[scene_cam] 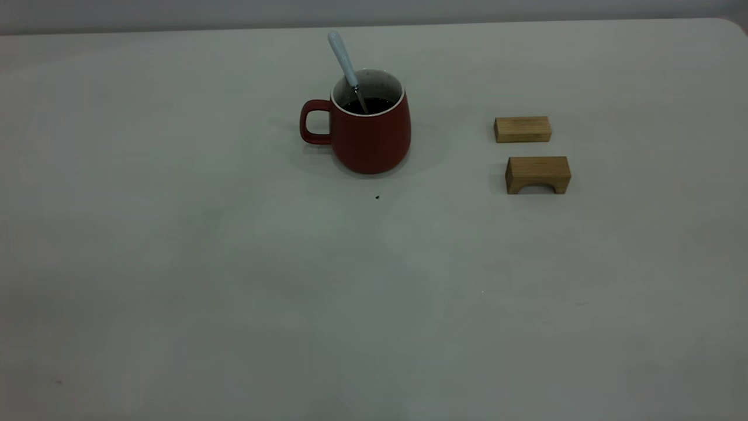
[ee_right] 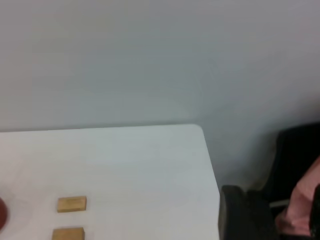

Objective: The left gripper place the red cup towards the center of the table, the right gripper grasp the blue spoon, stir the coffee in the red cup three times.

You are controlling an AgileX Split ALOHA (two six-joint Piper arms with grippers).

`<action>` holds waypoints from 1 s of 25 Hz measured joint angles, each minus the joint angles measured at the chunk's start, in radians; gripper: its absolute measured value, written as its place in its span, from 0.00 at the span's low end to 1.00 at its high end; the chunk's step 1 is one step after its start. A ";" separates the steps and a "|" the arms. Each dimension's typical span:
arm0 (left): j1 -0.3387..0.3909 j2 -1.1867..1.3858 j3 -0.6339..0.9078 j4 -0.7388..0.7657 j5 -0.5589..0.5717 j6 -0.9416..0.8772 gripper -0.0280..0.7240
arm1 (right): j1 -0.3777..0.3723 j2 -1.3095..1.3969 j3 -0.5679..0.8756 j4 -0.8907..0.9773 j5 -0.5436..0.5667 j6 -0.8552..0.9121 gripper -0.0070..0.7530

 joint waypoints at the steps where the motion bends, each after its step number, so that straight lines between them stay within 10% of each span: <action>1: 0.000 0.000 0.000 0.000 0.000 0.000 0.78 | -0.025 -0.056 0.064 0.005 -0.013 0.015 0.52; 10: 0.000 0.000 0.000 0.000 0.000 0.000 0.78 | -0.191 -0.381 0.363 0.200 -0.094 -0.015 0.52; 25: 0.000 0.000 0.000 0.000 0.000 0.000 0.78 | -0.399 -0.429 0.536 0.621 -0.100 -0.575 0.51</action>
